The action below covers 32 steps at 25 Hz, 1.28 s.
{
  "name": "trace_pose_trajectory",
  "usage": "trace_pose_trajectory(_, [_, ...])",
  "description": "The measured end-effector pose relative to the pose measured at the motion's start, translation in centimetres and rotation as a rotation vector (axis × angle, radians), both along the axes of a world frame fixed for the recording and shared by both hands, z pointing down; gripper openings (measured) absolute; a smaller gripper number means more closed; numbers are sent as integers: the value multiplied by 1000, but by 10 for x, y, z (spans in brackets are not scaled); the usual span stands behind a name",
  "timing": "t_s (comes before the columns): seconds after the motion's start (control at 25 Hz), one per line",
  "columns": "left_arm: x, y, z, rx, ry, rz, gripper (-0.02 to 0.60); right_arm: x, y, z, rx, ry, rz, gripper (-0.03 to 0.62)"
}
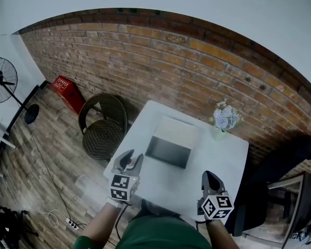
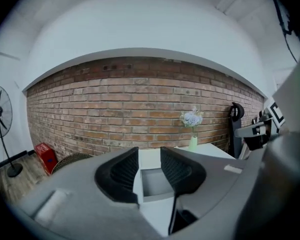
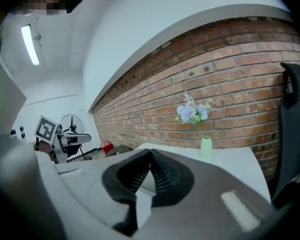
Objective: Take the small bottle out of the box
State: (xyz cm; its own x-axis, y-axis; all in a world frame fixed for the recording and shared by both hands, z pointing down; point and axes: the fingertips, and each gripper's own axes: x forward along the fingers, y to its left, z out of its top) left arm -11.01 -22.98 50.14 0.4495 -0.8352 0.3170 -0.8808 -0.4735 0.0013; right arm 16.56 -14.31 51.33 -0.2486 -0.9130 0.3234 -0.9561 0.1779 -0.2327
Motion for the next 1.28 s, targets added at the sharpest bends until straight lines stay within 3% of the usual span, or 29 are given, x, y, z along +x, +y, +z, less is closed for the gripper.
trace_pose_trajectory(0.16, [18,9,-24,25,42,43,84,7,0,-41,106,18,13,3])
trace_pose_trajectory(0.48, [38,11,-75,63,159,44,80,22,-2,-101,255,51,27,3])
trace_pose_trajectory(0.68, [52,11,-95,117,141,72,80,31,1,-126,335,33,42,3])
trace_pose_trajectory(0.92, [64,9,-95,131,100,88,81,35,2,-130,347,77,23,3])
trace_pose_trajectory(1.28, [65,11,-111,158,153,85,81,38,1,-125,355,152,7,3])
